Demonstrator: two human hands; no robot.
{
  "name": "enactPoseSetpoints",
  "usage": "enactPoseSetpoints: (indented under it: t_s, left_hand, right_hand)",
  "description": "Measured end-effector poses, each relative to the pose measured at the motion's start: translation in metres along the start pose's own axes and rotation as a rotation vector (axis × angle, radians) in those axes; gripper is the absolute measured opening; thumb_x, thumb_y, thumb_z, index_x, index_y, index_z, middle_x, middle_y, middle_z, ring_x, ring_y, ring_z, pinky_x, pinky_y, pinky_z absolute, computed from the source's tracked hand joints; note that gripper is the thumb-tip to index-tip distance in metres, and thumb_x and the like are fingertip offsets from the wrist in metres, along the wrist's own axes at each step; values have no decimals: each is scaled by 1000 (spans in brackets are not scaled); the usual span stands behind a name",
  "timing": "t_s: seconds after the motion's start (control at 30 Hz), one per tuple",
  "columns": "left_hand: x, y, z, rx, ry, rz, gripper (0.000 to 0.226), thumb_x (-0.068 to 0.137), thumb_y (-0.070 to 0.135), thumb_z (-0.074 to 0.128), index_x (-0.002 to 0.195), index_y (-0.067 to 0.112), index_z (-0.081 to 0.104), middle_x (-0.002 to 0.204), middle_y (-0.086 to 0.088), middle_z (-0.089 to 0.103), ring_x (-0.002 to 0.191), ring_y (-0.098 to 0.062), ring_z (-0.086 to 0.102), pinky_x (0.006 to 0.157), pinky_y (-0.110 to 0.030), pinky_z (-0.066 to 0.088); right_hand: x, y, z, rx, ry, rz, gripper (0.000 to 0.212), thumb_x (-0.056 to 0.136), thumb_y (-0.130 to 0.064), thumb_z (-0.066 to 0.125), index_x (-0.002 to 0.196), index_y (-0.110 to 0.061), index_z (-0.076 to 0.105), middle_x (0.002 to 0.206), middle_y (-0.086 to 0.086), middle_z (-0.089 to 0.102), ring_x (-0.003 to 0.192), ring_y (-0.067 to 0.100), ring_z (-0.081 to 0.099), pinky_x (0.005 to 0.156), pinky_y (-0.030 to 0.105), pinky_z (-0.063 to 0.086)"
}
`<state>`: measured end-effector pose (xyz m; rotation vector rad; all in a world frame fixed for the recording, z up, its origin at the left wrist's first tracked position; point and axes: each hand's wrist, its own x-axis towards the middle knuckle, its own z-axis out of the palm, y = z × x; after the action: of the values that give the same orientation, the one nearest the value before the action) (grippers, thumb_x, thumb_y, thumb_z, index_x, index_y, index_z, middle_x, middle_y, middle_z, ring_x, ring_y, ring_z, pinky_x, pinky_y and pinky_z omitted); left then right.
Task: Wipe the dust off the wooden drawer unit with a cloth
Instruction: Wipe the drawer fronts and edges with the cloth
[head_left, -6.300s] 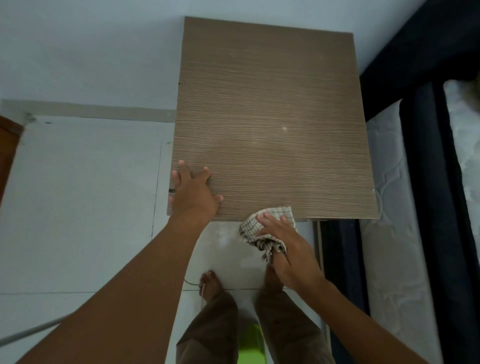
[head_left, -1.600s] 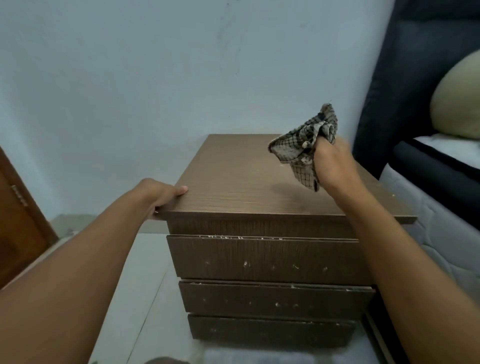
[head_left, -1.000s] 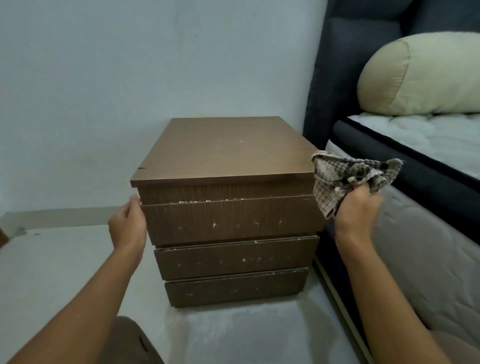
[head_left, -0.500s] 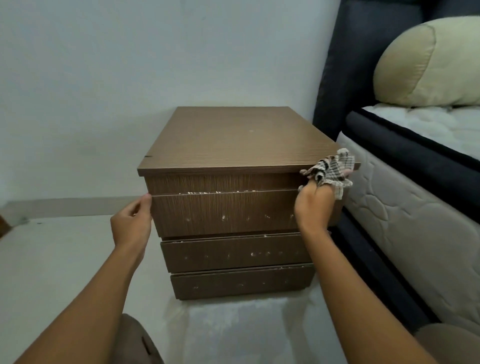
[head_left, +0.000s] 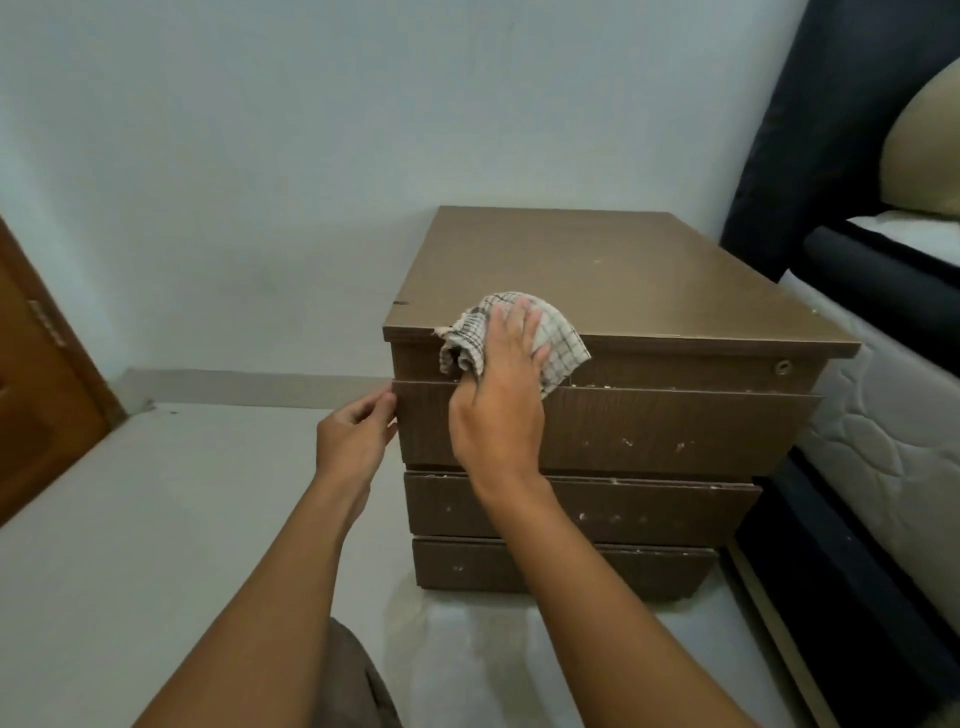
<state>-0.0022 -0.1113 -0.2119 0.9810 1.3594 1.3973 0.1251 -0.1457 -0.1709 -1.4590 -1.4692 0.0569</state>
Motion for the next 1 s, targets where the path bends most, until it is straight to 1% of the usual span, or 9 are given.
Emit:
enactPoseSetpoints:
  t_s: [0.1,0.23,0.33,0.4,0.47,0.53,0.7,0.87,1.0]
  left_hand:
    - [1,1,-6,-26,-73,-12,26,95,10,59,119,7,68,110,-6,73,100,-16,69,89,-32,56]
    - [-1,2,-14,74,-102,8,16,92,5,59,100,4,73,88,-7,74,79,-15,66,65,-26,52]
    - [-1,2,-14,146,-81,24,27,91,-1,54,70,9,67,65,-3,66,68,-17,58,58,-27,47]
    - [-5,5,-14,147,-86,20,29,91,-3,54,68,12,63,70,-6,66,67,-14,58,54,-19,50]
    - [-7,5,-15,134,-104,25,22,84,-1,66,72,17,64,83,-12,69,79,-19,62,70,-30,57]
    - [-8,4,-15,133,-104,26,19,81,2,72,80,21,68,92,-9,71,95,-27,64,87,-44,55]
    - [-11,6,2,158,-6,44,25,101,26,47,116,19,67,110,-2,69,101,-19,65,86,-37,55]
    - [-16,9,28,161,172,85,34,95,45,55,112,18,65,102,3,64,95,-15,60,78,-25,50]
    - [-13,11,41,87,288,42,27,91,41,62,95,14,63,83,2,59,80,-14,56,66,-23,41]
  right_hand:
    - [-5,-21,23,76,-82,-58,72,86,0,42,154,-8,17,163,8,2,146,12,-18,121,36,-10]
    - [-5,-40,39,228,-220,-59,69,91,6,43,153,-16,23,164,-1,3,146,3,-13,123,39,9]
    - [-4,-50,29,427,-364,-22,61,94,4,40,149,-20,33,159,-1,27,146,4,20,119,27,22]
    - [-4,-52,19,559,-394,47,44,98,0,39,138,-16,48,138,5,55,117,-4,53,100,18,44]
    - [-7,-49,7,717,-375,174,28,101,-8,40,120,-11,60,117,7,68,97,1,64,86,25,53]
    - [-13,-41,-8,934,-348,381,26,102,-11,39,106,-14,65,111,10,71,104,18,68,94,44,54]
    - [-31,2,-54,1375,-187,910,24,99,-12,45,116,-5,61,106,15,74,98,28,71,88,45,56]
    - [-41,41,-101,1431,-49,994,30,97,-20,50,119,-4,61,112,18,72,107,30,68,97,44,50]
    - [-47,71,-131,1196,179,954,27,93,-10,58,120,-7,59,105,14,74,95,27,73,88,45,56]
